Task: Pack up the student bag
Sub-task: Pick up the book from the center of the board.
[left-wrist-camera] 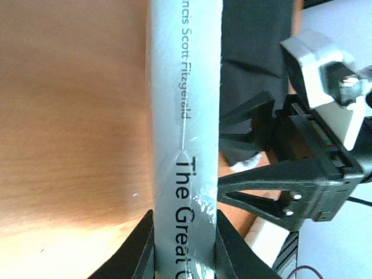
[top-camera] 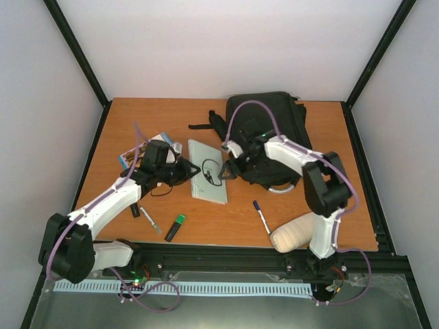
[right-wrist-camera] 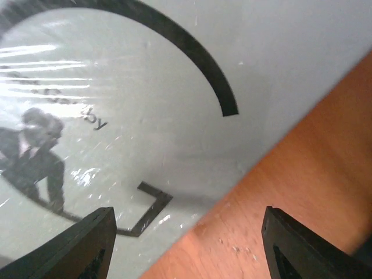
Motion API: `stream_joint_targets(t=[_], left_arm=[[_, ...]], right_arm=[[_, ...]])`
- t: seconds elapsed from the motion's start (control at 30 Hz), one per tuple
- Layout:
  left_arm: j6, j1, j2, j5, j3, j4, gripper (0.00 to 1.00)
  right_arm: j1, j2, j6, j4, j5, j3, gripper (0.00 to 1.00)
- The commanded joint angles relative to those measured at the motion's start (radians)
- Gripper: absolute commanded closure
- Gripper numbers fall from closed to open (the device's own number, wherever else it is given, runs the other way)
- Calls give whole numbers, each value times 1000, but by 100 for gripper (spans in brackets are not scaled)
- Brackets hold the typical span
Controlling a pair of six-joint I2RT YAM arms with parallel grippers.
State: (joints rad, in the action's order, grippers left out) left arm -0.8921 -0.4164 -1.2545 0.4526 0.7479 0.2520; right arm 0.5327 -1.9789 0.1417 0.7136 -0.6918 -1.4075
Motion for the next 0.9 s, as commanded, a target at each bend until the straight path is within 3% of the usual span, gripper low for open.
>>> stream_joint_targets(t=[0.0,0.23,0.4,0.5,0.63,0.87], left_arm=[[117,-7,96,30,180,-5,99],[186,-7,98,83,379,12,99],[140,-7,86,149,447,-153,99],[86,-7,92,144,428,-276,99],[-2,-7,114,135,341,-495,99],[-158,-8,128,189,219,-761,99]], right_arm=[[-102,234,47,49,-17,-25,29],[-284,505,68,72,-29,-22,21],[-410,652,46,-15,-135,53,12],[-425,717,24,-83,-143,111,0],[-425,733,-2,-129,-219,140,0],[-416,632,-85,-137,-575,110,0]])
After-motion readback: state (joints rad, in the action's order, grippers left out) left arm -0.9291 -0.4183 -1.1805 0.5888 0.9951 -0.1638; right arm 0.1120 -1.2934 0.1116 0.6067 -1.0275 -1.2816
